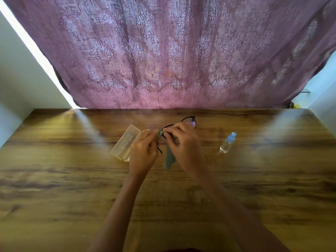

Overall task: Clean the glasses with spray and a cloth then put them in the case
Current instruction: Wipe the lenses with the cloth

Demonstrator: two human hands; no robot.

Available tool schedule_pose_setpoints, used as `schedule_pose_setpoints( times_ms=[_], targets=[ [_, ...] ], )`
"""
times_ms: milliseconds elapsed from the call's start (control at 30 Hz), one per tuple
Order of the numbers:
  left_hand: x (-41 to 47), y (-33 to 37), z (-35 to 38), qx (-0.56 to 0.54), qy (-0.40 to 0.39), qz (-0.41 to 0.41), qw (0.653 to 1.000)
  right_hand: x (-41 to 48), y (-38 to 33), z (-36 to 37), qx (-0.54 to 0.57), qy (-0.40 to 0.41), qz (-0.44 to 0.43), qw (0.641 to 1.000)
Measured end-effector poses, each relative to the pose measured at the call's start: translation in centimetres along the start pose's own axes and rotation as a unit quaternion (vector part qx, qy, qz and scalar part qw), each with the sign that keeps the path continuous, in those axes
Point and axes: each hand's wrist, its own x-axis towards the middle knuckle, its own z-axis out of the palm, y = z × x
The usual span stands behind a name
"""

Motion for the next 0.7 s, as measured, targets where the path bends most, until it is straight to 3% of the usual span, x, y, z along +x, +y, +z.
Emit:
schedule_pose_setpoints(
  times_ms=[200, 467, 700],
  targets=[
    [-0.1, -0.3, -0.1, 0.003, 0.027, -0.014, 1.0, 0.4, 1.2, -0.6, -0.006, 0.023, 0.043, 0.999],
    [0.0, 0.0, 0.1, 0.001, 0.0, 0.009, 1.0, -0.9, 0.2, 0.0, 0.005, -0.011, -0.012, 1.0],
    [0.0, -0.4, 0.0, 0.001, 0.014, 0.004, 1.0, 0.8, 1.2, -0.2, 0.02, 0.018, 0.054, 0.998]
  ],
)
